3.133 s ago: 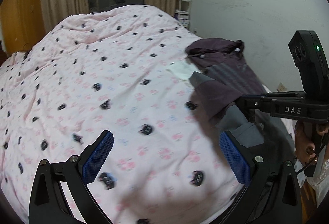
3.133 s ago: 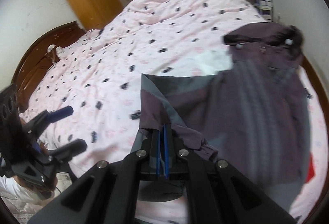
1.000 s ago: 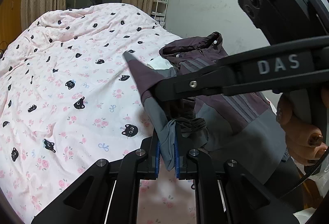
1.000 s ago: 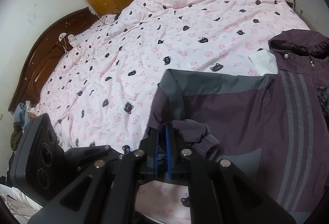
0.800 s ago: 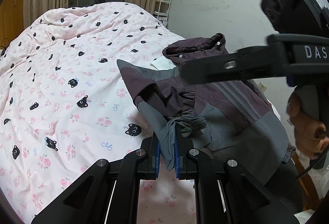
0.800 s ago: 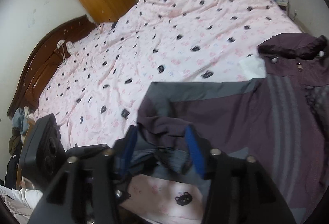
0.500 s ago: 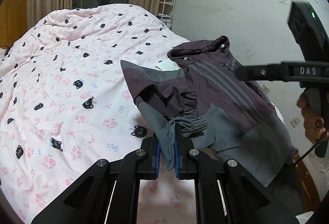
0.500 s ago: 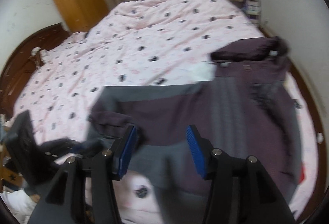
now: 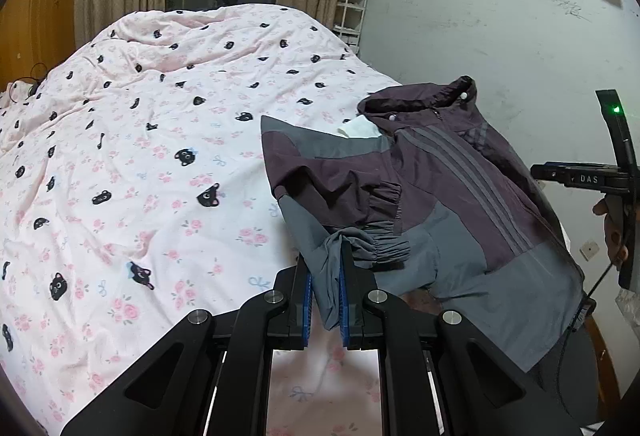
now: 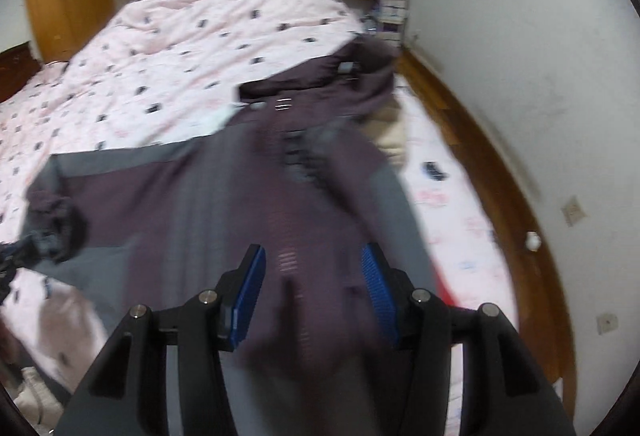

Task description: Fold clothes

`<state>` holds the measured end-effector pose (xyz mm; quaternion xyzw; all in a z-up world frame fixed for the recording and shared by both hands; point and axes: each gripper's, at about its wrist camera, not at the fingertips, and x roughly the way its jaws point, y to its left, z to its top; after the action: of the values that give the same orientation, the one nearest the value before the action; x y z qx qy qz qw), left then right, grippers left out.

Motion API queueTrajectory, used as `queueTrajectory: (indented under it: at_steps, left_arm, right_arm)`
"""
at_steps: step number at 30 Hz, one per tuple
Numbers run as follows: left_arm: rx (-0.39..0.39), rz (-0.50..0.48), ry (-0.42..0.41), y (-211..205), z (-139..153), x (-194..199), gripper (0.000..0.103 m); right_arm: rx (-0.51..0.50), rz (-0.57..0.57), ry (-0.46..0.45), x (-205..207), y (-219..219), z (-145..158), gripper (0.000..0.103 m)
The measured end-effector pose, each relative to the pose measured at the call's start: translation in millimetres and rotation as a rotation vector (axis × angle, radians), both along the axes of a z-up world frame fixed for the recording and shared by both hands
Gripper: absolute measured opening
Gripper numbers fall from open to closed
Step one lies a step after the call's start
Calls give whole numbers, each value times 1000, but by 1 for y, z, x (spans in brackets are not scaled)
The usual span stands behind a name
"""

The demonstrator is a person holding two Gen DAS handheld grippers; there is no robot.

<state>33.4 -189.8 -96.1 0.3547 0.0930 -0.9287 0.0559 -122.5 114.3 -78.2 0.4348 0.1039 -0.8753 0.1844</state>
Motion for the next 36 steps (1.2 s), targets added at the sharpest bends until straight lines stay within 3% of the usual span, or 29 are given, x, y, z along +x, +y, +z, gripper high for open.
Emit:
queueTrajectory:
  at_steps: [3, 7, 15, 17, 19, 23, 36]
  left_arm:
    - [-1, 11, -5, -3, -1, 1, 9]
    - [-8, 17, -6, -3, 1, 2, 9]
    - [-22, 32, -14, -3, 3, -1, 9]
    - [-22, 37, -15, -5, 3, -1, 9]
    - [-23, 44, -16, -7, 4, -2, 9]
    - [-23, 62, -13, -12, 6, -2, 9]
    - [-24, 171, -25, -52, 4, 16, 9]
  right_arm:
    - [26, -59, 24, -23, 19, -6, 52]
    - [66, -93, -28, -55, 34, -25, 51]
    - [23, -49, -129, -74, 36, -45, 48]
    - [8, -37, -150, -76, 35, -48, 20]
    - [-6, -25, -171, -78, 35, -51, 5]
    - [-33, 0, -212, -83, 34, -57, 3]
    - [-17, 103, -159, -64, -9, -15, 3]
